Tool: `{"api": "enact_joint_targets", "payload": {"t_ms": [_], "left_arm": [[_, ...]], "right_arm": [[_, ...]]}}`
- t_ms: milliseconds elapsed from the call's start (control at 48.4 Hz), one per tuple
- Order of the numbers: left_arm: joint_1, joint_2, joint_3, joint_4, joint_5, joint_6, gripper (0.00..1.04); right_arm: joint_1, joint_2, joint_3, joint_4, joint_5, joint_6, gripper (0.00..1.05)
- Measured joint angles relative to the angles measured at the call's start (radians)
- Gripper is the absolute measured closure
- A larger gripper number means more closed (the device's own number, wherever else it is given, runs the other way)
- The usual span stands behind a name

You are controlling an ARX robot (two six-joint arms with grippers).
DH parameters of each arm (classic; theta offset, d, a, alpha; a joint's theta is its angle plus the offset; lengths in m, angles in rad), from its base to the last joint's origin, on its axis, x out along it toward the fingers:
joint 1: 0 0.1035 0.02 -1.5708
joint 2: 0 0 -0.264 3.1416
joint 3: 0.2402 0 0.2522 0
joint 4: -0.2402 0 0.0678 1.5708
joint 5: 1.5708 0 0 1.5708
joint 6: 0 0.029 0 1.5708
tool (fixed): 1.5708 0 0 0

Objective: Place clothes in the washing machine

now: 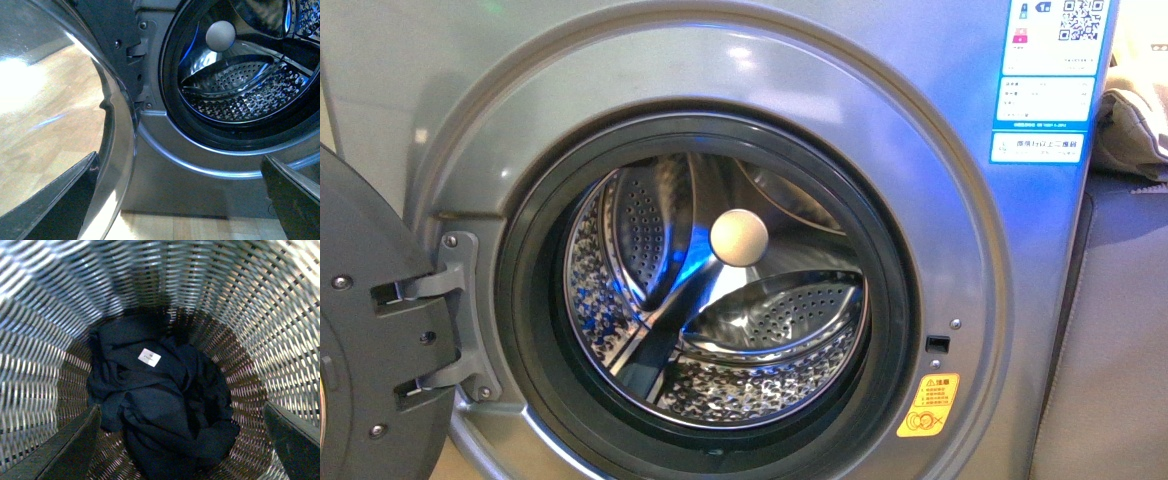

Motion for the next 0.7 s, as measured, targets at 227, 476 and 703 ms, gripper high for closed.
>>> {"api": "enact_joint_targets", "payload": {"t_ms": [227, 476, 703], "left_arm": [[0.000, 0.000, 0.000, 0.000, 0.000, 0.000, 0.07], [0.000, 0.000, 0.000, 0.000, 0.000, 0.000, 0.07], [0.000, 0.000, 0.000, 0.000, 0.000, 0.000, 0.07]], "right_arm": [[0.066, 0.193, 0.012, 0.106, 0.087, -0.006, 0.08], [0.115, 0.392, 0.095, 0.156, 0.168, 0.024, 0.08], [0.129, 0.496, 0.160, 0.156, 0.184, 0.066, 0.08]]}}
